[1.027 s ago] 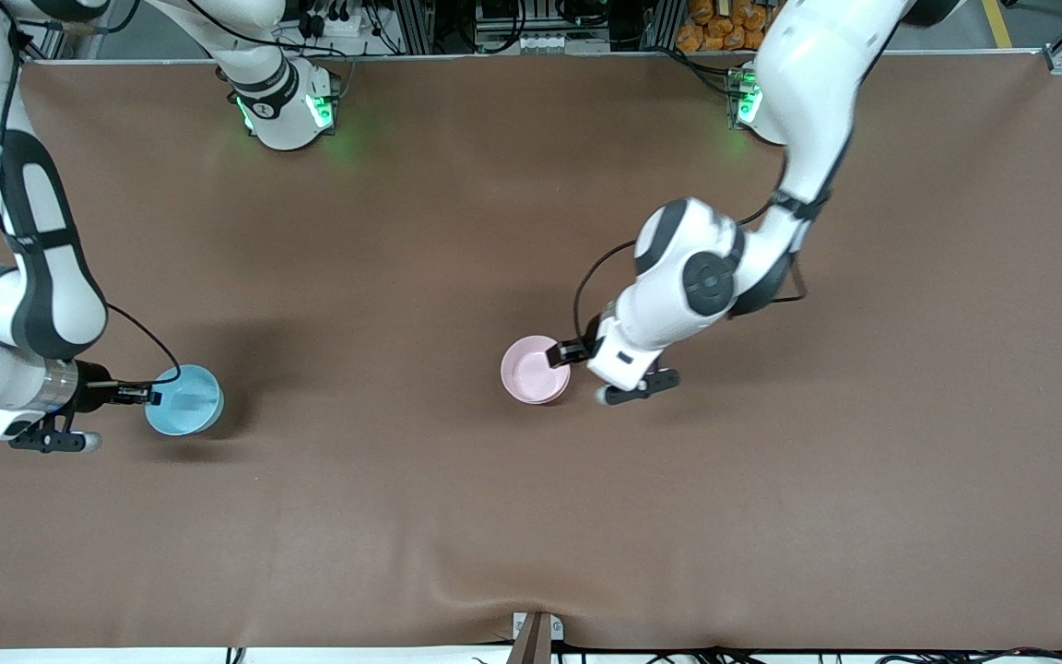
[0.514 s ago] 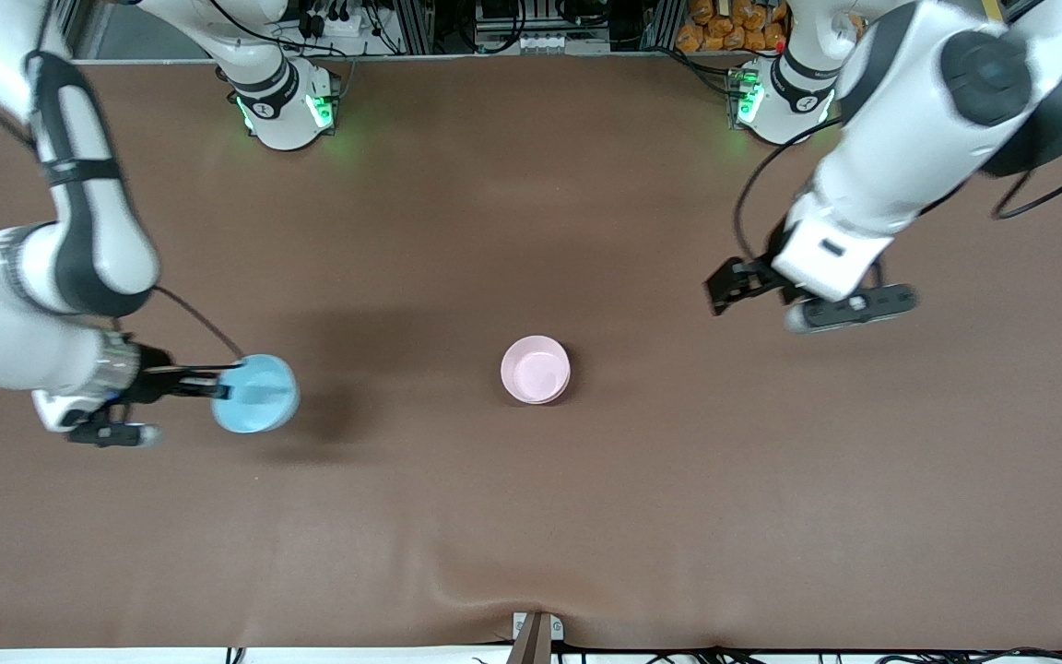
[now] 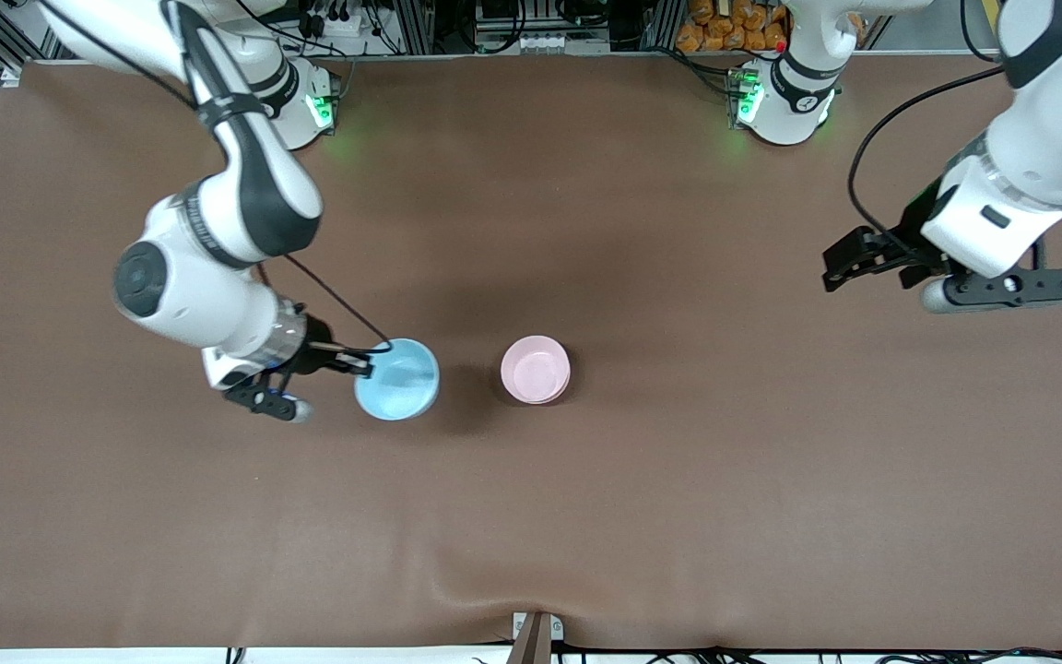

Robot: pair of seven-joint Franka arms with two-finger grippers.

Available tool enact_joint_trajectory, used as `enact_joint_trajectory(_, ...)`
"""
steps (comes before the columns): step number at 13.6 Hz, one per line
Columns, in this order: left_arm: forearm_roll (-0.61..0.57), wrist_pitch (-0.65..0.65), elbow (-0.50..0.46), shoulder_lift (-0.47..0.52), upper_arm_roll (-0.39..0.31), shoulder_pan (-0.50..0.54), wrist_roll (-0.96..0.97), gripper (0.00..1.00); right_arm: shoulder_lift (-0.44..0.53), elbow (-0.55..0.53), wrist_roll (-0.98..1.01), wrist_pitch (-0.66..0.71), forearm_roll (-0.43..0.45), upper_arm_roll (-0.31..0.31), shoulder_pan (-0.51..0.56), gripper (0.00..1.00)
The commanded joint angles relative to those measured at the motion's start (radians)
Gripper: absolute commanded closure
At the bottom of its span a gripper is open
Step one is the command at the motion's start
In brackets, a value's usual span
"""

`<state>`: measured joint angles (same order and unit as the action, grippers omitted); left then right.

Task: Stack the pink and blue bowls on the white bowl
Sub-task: 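Carry the blue bowl onto the pink bowl while the left gripper withdraws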

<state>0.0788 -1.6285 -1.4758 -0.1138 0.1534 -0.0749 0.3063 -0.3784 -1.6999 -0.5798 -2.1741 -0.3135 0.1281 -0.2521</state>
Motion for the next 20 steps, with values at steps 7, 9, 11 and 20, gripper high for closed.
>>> enact_joint_trajectory(7, -0.059, 0.094, 0.025, 0.069, -0.006, 0.007, -0.016, 0.00, -0.088, -0.018, -0.270, -0.170, -0.035, -0.015, -0.228, 1.00)
enact_joint_trajectory(9, -0.057, 0.119, 0.009, 0.098, -0.023, 0.017, -0.056, 0.00, -0.109, -0.018, -0.328, -0.202, -0.035, -0.015, -0.272, 1.00)
enact_joint_trajectory(11, -0.057, 0.112, -0.061, 0.144, -0.043, 0.043, -0.093, 0.00, -0.137, -0.018, -0.351, -0.225, -0.035, -0.015, -0.291, 1.00)
enact_joint_trajectory(20, -0.057, 0.119, -0.049, 0.163, -0.100, 0.078, -0.178, 0.00, -0.206, -0.021, -0.379, -0.297, -0.035, -0.015, -0.309, 1.00)
